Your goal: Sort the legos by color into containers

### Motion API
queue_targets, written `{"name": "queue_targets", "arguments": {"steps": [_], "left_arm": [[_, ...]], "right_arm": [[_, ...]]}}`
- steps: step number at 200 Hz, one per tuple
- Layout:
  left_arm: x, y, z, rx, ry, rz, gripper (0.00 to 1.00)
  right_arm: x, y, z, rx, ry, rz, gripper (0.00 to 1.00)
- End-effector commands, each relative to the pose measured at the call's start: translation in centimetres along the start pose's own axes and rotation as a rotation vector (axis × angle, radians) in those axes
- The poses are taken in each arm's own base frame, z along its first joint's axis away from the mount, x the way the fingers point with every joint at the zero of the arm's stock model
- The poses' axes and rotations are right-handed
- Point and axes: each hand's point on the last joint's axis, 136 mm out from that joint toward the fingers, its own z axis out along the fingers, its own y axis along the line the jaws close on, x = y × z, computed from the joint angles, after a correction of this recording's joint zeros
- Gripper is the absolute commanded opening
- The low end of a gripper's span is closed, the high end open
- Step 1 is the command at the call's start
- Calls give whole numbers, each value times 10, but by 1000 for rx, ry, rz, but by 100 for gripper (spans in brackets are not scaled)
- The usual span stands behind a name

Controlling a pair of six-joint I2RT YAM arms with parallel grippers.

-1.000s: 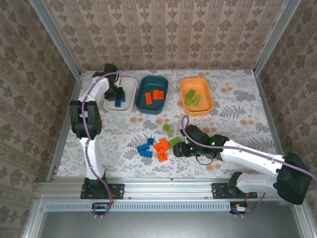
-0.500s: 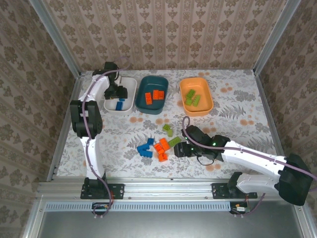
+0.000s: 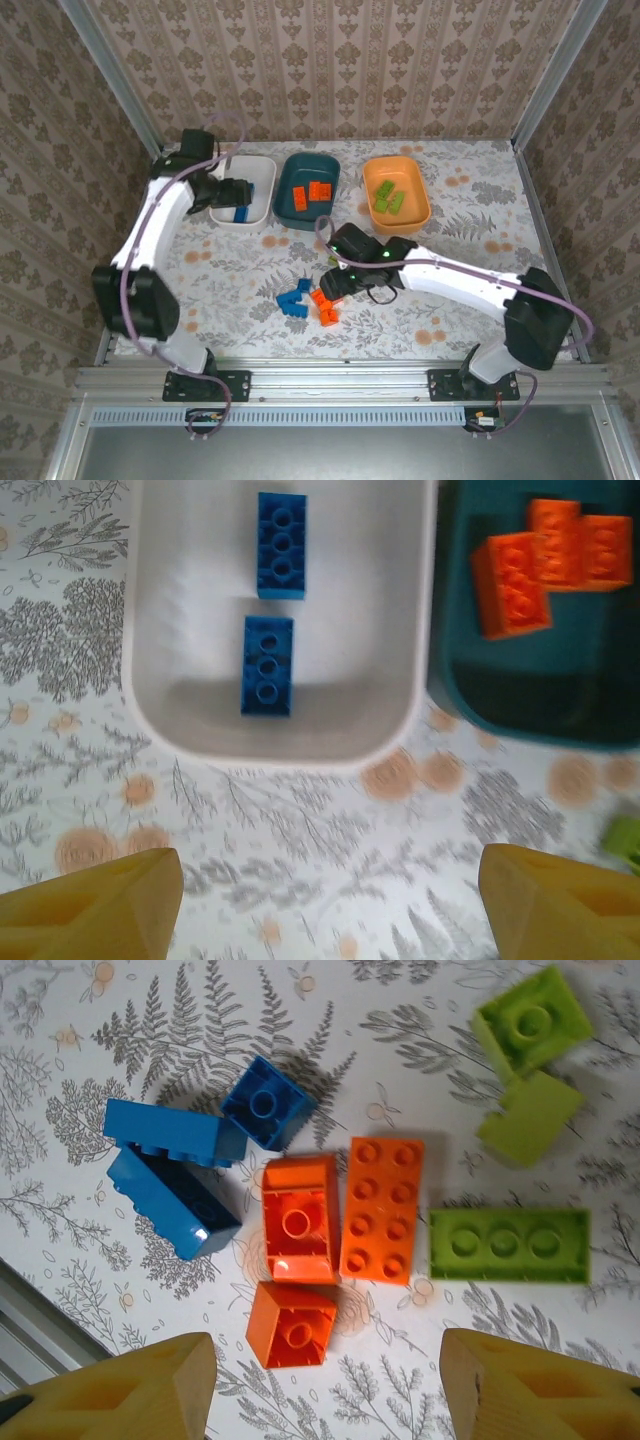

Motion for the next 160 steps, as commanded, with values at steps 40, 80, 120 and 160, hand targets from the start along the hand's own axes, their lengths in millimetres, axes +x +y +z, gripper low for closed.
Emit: {"name": "queue_targets", "arguments": {"steps": [40, 80, 120, 160], "left_arm": [[96, -16, -41, 131, 7, -101, 82], [134, -19, -50, 169, 24, -126, 83], [154, -19, -48, 180, 45, -135, 84], [157, -18, -49, 178, 46, -129, 84]], "right_arm": [[-5, -8, 30, 136, 188, -118, 63], [-15, -29, 39, 209, 214, -74, 63], [-19, -56, 46, 214, 222, 25, 63], [-27, -65, 58, 173, 220, 78, 61]]}}
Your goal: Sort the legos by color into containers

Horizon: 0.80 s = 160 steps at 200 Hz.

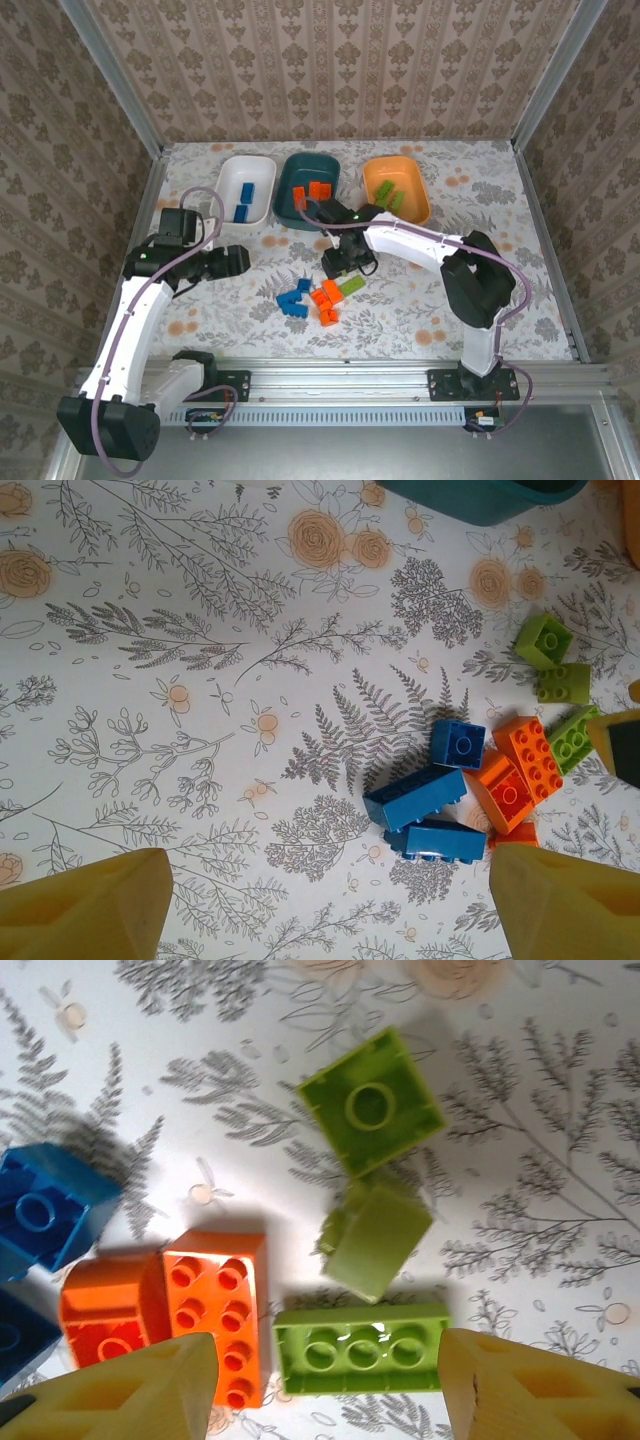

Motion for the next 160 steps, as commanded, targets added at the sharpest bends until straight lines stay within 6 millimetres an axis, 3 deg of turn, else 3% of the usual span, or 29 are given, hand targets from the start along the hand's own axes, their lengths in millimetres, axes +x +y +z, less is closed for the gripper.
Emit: {"name": "queue_targets", "arguments": {"steps": [1, 75, 160], "left_arm": [[9, -2, -1, 13, 21, -14, 84], [11, 2, 1, 9, 20, -16, 85], [11, 1, -3, 12, 14, -23, 86]], "right_arm": [[-2, 1, 11, -20, 28, 26, 61], [-5, -4, 43, -22, 81, 57, 52], [-16, -24, 29, -12, -9, 109, 31]]}}
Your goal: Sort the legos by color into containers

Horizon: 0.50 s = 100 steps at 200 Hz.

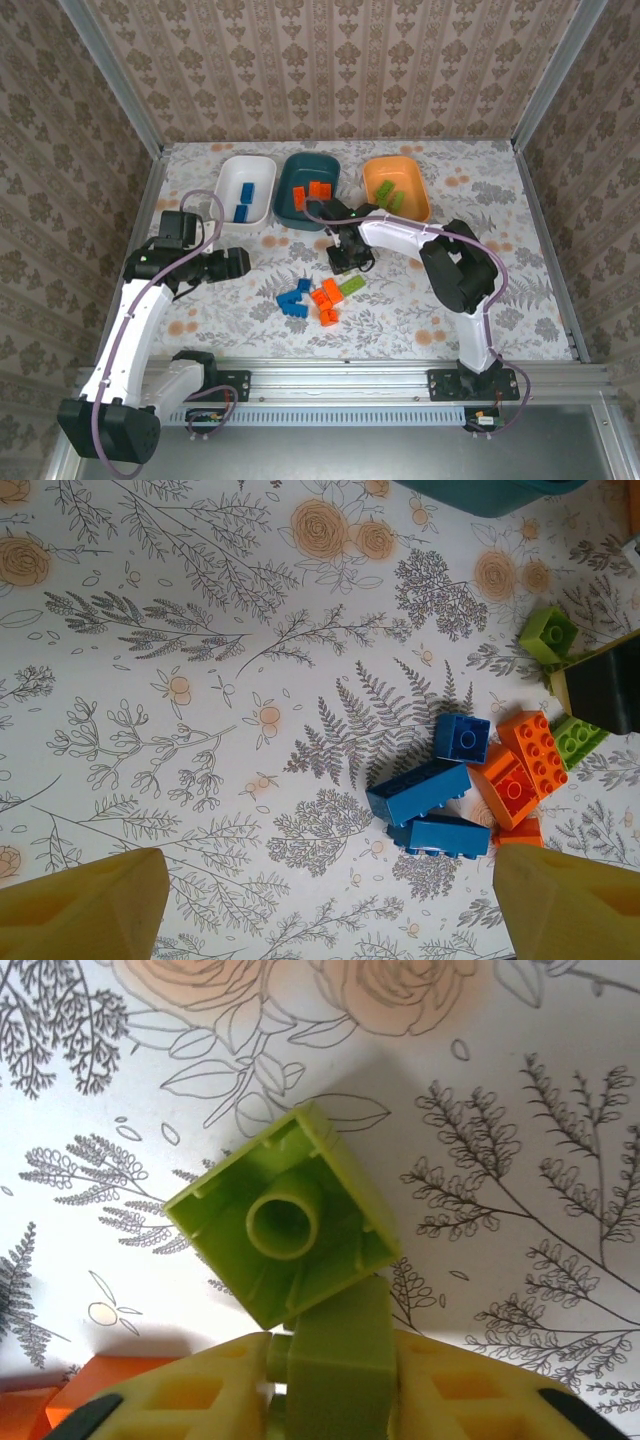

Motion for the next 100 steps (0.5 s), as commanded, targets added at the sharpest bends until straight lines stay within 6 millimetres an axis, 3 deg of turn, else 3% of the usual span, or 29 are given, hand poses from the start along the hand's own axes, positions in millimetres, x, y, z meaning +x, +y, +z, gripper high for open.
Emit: {"name": "queue_targets", "arguments": {"steps": [1, 28, 52, 75, 100], "left_arm": [[6, -1, -4, 14, 11, -19, 86], [7, -4, -5, 28, 15, -25, 86], [6, -7, -7, 37, 12, -23, 86], [7, -14, -6, 58, 23, -10, 87], [15, -25, 1, 63, 59, 27, 87]], "right_arm": [[-6, -6, -17, -5, -54, 22, 30], [-6, -16, -33, -3, -86, 44, 25], [-8, -24, -58, -17, -138, 62, 22], [-17, -32, -97, -47, -215, 83, 22], [-37, -54, -147, -82, -328, 135, 22]]}}
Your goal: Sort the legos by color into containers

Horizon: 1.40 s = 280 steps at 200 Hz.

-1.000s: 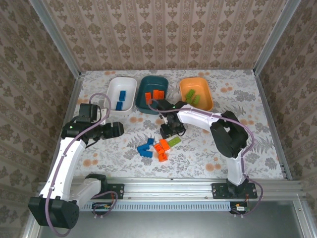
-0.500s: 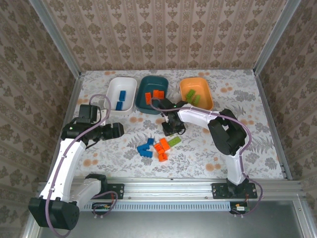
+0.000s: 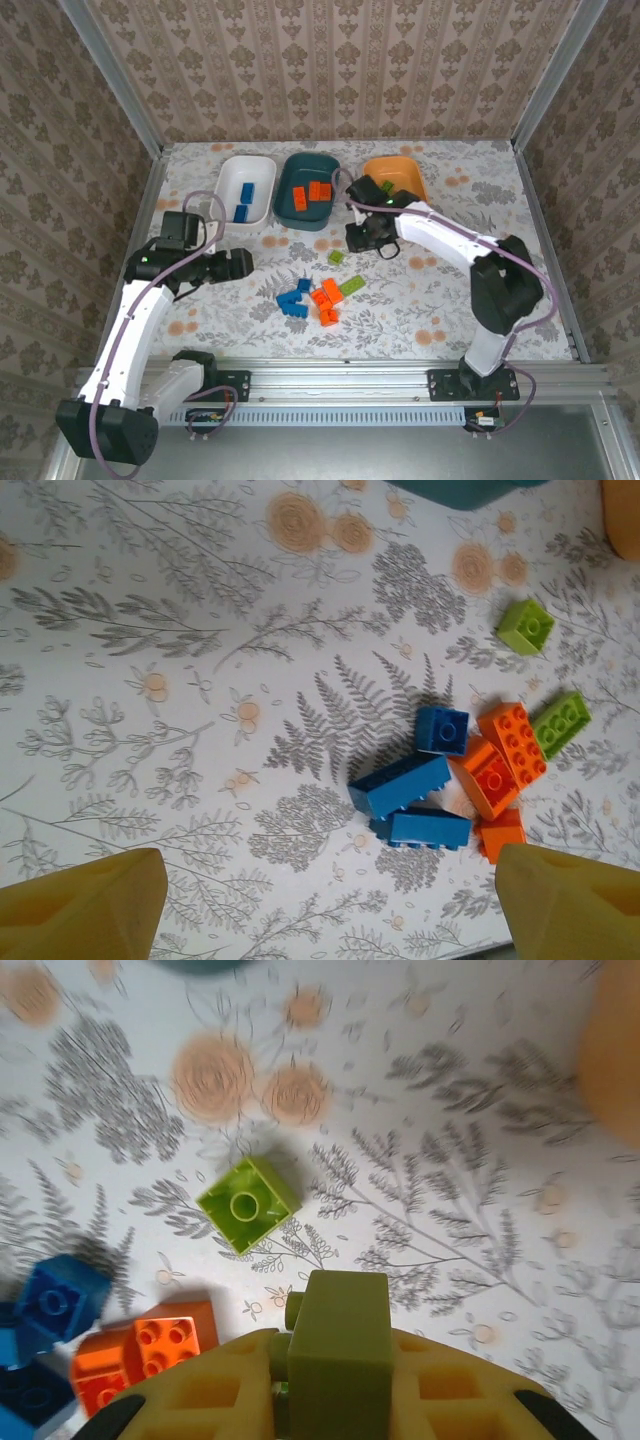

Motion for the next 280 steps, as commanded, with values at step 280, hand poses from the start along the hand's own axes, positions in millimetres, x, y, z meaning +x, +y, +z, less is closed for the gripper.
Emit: {"name": "queue_targets", "arguments": {"steps": [280], "left_arm": [[78, -40, 72, -4, 301, 101, 91]], "right_arm": [[-200, -147, 64, -128, -201, 354, 39]]}}
